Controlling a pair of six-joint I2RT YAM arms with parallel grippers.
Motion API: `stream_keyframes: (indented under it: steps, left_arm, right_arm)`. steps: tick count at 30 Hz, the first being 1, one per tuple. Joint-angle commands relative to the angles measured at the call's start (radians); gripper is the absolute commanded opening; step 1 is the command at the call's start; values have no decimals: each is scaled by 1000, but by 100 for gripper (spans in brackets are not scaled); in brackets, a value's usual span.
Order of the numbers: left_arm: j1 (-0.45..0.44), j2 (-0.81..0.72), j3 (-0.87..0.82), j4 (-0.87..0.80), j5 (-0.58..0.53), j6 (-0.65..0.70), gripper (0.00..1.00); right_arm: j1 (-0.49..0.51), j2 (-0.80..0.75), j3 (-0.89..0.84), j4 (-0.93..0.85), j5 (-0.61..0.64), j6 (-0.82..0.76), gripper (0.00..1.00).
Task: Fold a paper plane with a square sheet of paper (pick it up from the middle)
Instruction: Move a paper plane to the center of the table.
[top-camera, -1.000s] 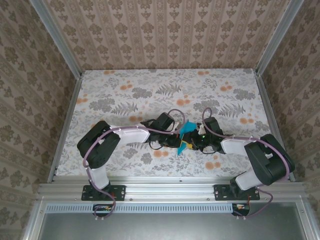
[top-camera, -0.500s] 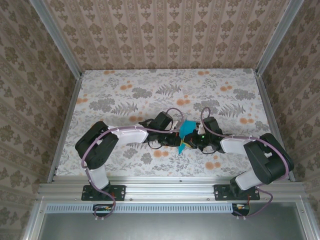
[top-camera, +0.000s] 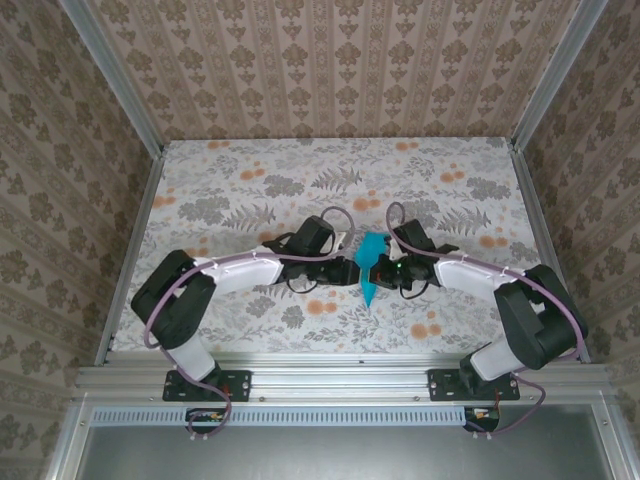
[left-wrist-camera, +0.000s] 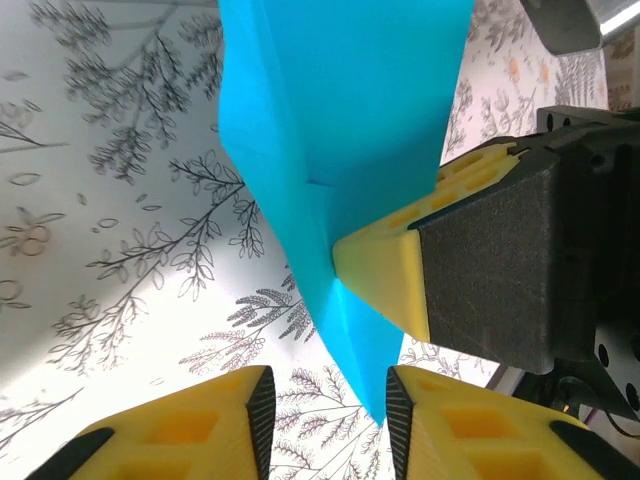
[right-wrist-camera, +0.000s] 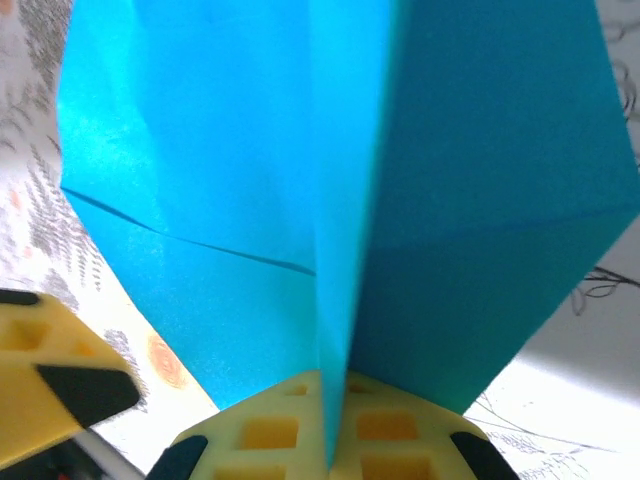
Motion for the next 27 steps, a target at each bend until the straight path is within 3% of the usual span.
stream_keyframes:
  steps: [1, 8, 18, 27]
  left_arm:
    - [25, -64, -27, -91, -52, 47, 39]
    - [91, -156, -102, -142, -106, 60, 43]
    - [143, -213, -148, -159, -103, 68, 47]
    - [147, -177, -157, -134, -75, 69, 48]
  right_arm:
    - [37, 38, 108, -259, 133, -202, 0]
    - [110, 167, 244, -391, 250, -297, 4]
    - [178, 267, 307, -384, 322, -318, 10]
    - [198, 294, 290, -320, 325, -327, 17]
